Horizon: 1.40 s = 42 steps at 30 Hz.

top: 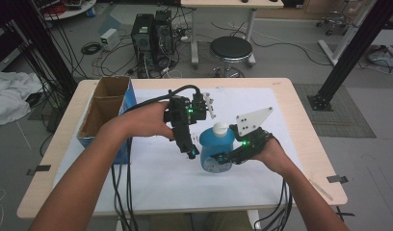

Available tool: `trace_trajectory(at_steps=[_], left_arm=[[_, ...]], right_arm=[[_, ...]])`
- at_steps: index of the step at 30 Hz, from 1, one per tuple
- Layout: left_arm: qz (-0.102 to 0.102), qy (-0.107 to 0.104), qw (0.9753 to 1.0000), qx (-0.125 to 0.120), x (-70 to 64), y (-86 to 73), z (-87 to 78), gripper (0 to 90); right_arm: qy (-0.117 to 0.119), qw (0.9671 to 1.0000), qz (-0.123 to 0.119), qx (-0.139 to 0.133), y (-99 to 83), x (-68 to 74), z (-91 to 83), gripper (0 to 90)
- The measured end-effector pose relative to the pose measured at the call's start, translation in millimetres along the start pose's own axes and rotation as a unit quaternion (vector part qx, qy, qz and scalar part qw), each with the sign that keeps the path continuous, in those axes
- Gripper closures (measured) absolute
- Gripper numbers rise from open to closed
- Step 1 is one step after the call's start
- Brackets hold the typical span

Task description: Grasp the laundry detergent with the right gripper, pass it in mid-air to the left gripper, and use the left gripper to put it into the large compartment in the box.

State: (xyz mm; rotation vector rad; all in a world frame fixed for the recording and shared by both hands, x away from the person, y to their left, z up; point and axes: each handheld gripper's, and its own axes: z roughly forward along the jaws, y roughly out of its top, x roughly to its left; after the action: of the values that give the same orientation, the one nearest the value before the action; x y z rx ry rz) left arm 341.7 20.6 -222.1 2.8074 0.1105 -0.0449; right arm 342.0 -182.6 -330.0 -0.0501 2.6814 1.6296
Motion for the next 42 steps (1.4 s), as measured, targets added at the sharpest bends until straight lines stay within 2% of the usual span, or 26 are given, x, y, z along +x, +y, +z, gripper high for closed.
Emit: trace_trajectory(at_steps=[20, 26, 29, 35, 36, 38, 42], left_arm=[[0.013, 0.001, 0.9998, 0.014, 1.0, 18.6, 3.7, 2.1], [0.009, 0.002, 0.9998, 0.015, 2.4, 19.9, 6.2, 2.0], [0.013, 0.003, 0.9997, 0.022, 3.5, 20.6, 6.9, 2.0], [0.014, 0.003, 0.9997, 0.019, 4.4, 22.1, 9.4, 2.1], [0.015, 0.001, 0.9997, 0.019, 4.5, 22.2, 9.7, 2.7], [0.023, -0.003, 0.9996, 0.018, 4.8, 22.3, 9.8, 9.4], [0.022, 0.003, 0.9995, 0.021, 5.7, 22.7, 10.7, 9.5]], right_arm=[[0.015, 0.9999, -0.001, 0.004, 14.8, -2.4, 29.4, 45.3], [0.018, 0.9998, 0.003, 0.006, 18.6, -3.2, 31.9, 45.3], [0.017, 0.9998, 0.005, 0.006, 19.2, -3.9, 32.3, 45.2], [0.016, 0.9998, 0.005, 0.008, 19.1, -3.9, 31.9, 45.2], [0.016, 0.9998, 0.005, 0.008, 19.0, -3.8, 31.9, 45.2], [0.015, 0.9998, 0.006, 0.008, 18.9, -3.8, 31.4, 45.2], [0.014, 0.9999, 0.007, 0.006, 18.9, -4.2, 30.7, 45.2]])
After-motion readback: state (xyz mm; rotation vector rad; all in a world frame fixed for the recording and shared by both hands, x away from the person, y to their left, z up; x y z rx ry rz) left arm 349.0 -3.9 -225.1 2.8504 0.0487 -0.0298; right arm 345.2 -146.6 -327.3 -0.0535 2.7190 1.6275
